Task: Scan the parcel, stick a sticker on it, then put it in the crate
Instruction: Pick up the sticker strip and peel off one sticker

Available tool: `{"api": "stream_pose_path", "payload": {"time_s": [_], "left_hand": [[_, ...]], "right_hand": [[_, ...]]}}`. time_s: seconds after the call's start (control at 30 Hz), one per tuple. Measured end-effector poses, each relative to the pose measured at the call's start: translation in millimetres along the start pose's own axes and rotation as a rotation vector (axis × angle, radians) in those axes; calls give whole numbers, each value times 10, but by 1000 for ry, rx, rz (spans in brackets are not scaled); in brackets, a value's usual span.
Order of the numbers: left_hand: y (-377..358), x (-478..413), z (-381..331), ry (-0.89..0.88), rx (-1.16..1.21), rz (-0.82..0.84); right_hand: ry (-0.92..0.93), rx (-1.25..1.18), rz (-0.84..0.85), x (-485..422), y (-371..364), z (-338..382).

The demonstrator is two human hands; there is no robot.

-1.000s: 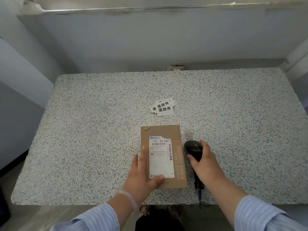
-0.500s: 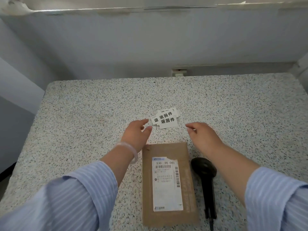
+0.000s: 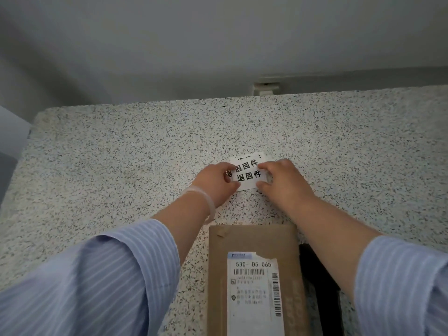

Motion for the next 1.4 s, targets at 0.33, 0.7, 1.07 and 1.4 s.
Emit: {"api": "stream_pose_path", "payload": {"time_s": [0.33, 0.7, 1.07, 1.4], "left_hand": [[-99, -182, 12, 24, -79, -17], [211, -25, -196, -65, 25, 61], [722, 880, -532, 70, 426, -21], [1092, 1744, -820, 94, 645, 40]], "right_hand": [[9, -19, -43, -81, -44, -23], [-42, -231, -64, 83, 313, 47], [-122, -562, -18, 817, 1102, 378], [-40, -641, -74, 1566, 1629, 542]]}}
Point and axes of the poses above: each hand's wrist, its own x-axis away from the middle knuckle, its own y-axis out of the back of the hand, z = x × y, the point moved 2 cm from there along -x, towards the middle knuckle, and after that the axes turned 9 degrees about -z, right-handed, at the moved point
